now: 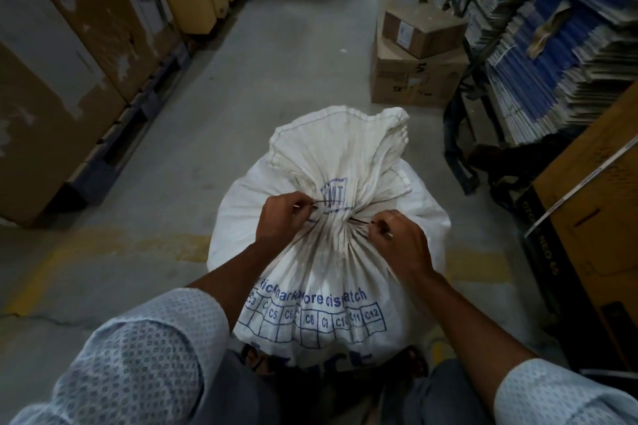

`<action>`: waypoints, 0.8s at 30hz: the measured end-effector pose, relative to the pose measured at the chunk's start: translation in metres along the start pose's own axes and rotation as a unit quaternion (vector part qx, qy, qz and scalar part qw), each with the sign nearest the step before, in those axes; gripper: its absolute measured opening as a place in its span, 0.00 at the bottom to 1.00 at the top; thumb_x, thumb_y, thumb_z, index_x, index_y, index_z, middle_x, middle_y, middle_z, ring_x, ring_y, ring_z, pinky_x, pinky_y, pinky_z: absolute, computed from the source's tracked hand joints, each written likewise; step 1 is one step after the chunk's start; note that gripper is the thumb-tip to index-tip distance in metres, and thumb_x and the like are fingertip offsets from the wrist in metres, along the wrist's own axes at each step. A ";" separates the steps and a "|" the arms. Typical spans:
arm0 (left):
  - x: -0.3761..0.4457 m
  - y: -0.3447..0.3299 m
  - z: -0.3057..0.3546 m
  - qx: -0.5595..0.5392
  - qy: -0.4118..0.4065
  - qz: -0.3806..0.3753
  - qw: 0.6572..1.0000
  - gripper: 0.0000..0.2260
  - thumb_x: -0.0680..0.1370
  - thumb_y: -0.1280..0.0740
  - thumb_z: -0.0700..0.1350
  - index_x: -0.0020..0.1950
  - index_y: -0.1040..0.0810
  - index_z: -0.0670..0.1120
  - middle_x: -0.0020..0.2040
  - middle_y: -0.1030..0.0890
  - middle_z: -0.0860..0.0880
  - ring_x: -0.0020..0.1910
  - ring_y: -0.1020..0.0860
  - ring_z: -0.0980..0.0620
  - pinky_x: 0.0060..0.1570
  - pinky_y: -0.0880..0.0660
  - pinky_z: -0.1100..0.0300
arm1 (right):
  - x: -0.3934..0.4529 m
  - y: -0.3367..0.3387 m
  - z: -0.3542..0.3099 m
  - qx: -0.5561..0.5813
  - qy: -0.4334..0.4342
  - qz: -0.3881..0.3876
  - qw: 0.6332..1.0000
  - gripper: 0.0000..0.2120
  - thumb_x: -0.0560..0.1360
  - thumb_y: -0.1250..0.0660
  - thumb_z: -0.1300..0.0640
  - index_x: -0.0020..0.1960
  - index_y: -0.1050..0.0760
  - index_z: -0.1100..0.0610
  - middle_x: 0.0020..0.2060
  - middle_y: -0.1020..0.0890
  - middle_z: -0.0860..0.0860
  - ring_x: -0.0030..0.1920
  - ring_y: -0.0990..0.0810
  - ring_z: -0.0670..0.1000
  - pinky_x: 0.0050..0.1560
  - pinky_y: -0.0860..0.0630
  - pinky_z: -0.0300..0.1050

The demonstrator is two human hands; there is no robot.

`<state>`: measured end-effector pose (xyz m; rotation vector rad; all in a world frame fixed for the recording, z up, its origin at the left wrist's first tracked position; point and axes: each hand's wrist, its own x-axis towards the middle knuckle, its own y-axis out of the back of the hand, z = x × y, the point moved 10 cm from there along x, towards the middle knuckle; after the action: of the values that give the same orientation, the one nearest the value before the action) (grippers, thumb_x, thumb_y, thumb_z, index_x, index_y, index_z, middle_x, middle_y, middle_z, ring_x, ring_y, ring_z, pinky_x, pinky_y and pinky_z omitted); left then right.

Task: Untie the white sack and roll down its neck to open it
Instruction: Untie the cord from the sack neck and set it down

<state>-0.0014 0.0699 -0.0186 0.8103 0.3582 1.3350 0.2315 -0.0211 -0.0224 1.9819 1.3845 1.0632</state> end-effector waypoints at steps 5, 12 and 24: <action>-0.003 -0.008 -0.014 -0.058 0.103 0.001 0.993 0.06 0.72 0.29 0.44 0.46 0.13 0.49 0.42 0.13 0.54 0.44 0.16 0.59 0.53 0.20 0.55 | -0.002 -0.004 0.008 0.069 -0.053 -0.021 0.996 0.01 0.73 0.29 0.57 0.42 0.20 0.54 0.38 0.17 0.47 0.37 0.18 0.45 0.39 0.21 0.43; -0.022 0.017 0.007 -0.038 0.153 0.131 0.979 0.12 0.80 0.40 0.45 0.50 0.21 0.39 0.44 0.15 0.40 0.46 0.18 0.40 0.51 0.24 0.49 | -0.016 0.010 0.047 0.426 -0.288 0.064 0.855 0.05 0.69 0.26 0.63 0.41 0.21 0.63 0.39 0.14 0.60 0.44 0.13 0.59 0.47 0.16 0.56; -0.017 -0.018 0.087 0.058 0.068 0.021 0.996 0.27 0.75 0.30 0.50 0.71 0.31 0.42 0.65 0.27 0.39 0.65 0.29 0.38 0.63 0.31 0.45 | -0.028 0.144 0.068 0.459 -0.295 0.205 0.812 0.07 0.72 0.27 0.67 0.43 0.22 0.58 0.34 0.17 0.53 0.31 0.18 0.47 0.34 0.20 0.43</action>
<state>0.0650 0.0263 0.0253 0.8282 0.5322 1.4232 0.3607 -0.0967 0.0392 3.0239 1.2092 -0.2633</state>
